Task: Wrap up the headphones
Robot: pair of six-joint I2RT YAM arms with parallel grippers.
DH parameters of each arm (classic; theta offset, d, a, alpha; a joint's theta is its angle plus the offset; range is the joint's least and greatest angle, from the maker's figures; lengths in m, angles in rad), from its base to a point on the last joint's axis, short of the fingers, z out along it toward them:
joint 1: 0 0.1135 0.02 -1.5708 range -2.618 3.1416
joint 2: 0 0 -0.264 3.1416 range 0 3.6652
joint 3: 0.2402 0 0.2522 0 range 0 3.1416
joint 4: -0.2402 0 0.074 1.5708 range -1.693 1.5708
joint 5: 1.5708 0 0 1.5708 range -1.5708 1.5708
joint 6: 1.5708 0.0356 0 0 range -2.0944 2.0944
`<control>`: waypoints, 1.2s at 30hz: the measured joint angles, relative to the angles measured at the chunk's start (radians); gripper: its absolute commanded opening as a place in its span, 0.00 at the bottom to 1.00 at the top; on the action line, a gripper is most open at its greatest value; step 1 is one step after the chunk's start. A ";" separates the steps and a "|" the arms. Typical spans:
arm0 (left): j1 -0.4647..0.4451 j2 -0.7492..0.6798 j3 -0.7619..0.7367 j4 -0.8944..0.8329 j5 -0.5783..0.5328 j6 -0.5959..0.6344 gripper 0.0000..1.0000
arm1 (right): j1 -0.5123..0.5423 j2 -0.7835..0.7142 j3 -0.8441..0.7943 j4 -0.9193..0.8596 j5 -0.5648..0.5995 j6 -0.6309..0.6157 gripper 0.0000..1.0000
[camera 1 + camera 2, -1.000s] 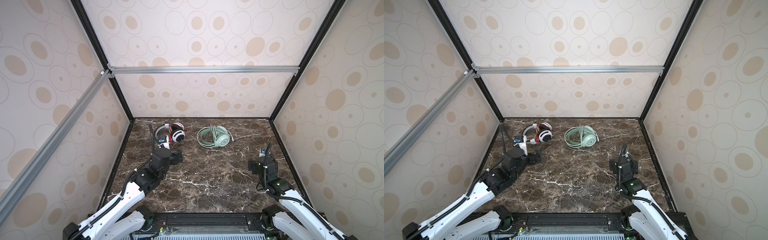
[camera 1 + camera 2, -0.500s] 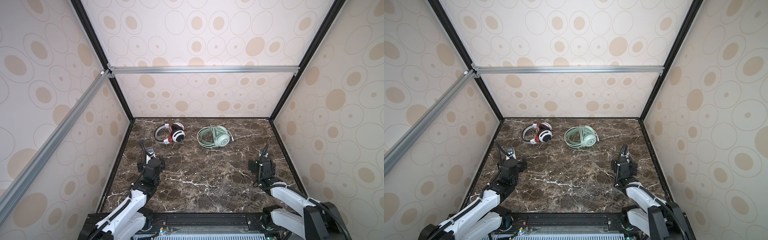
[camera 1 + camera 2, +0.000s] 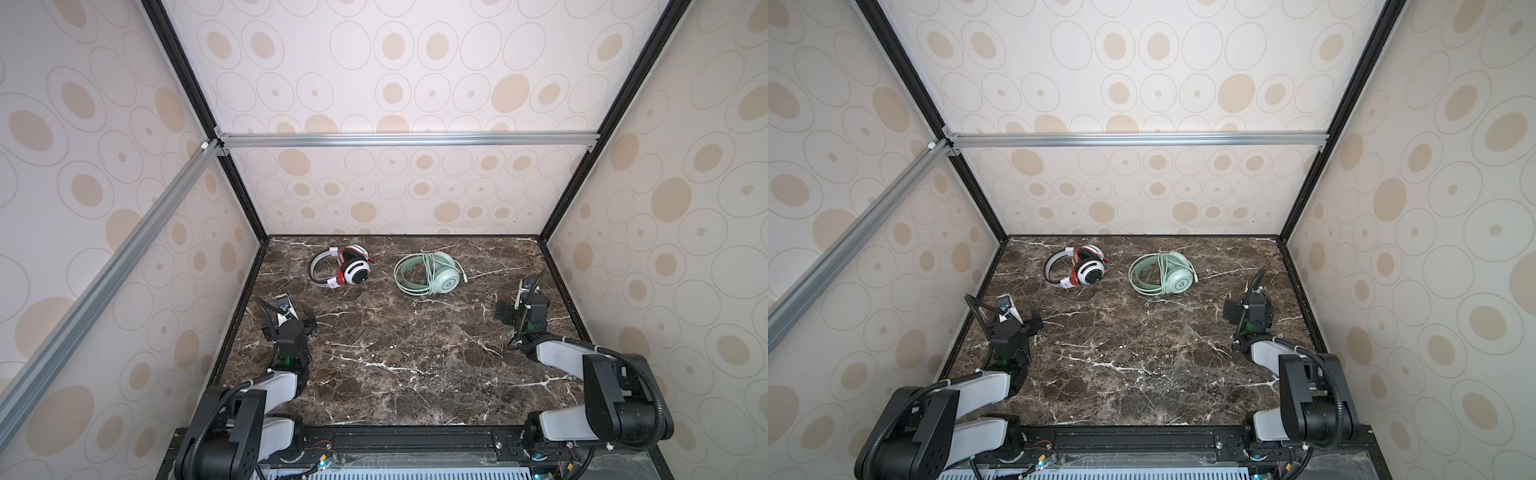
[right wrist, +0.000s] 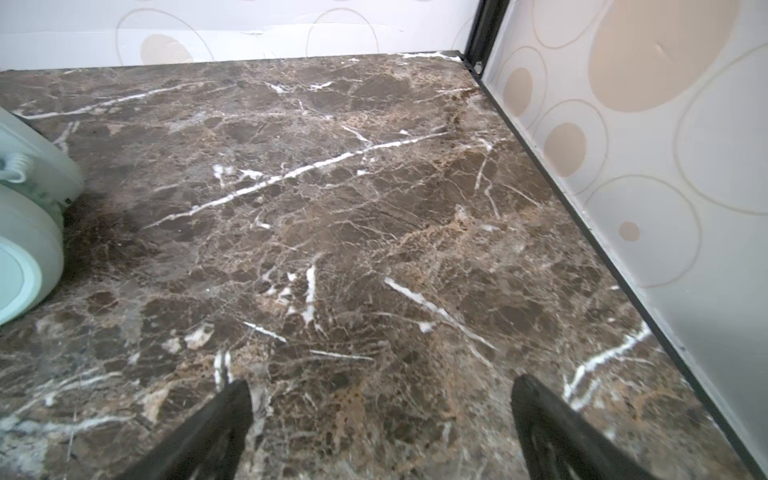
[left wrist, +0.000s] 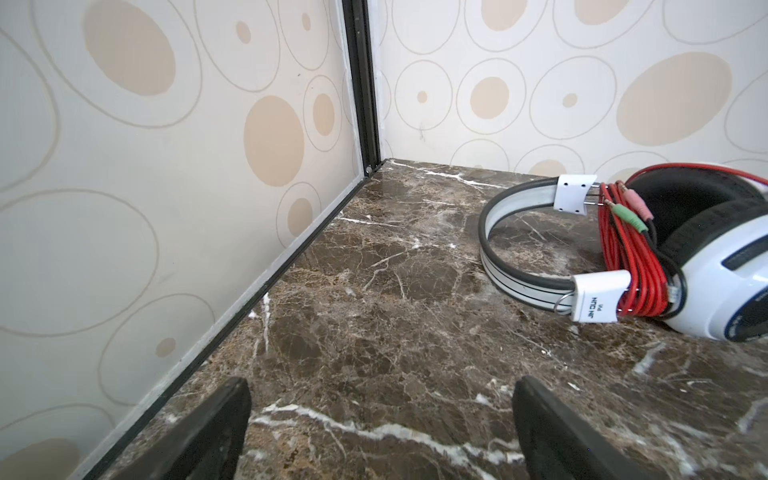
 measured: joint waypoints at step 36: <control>0.025 0.285 0.031 0.355 0.311 0.100 0.98 | 0.022 0.103 -0.047 0.253 -0.135 -0.063 1.00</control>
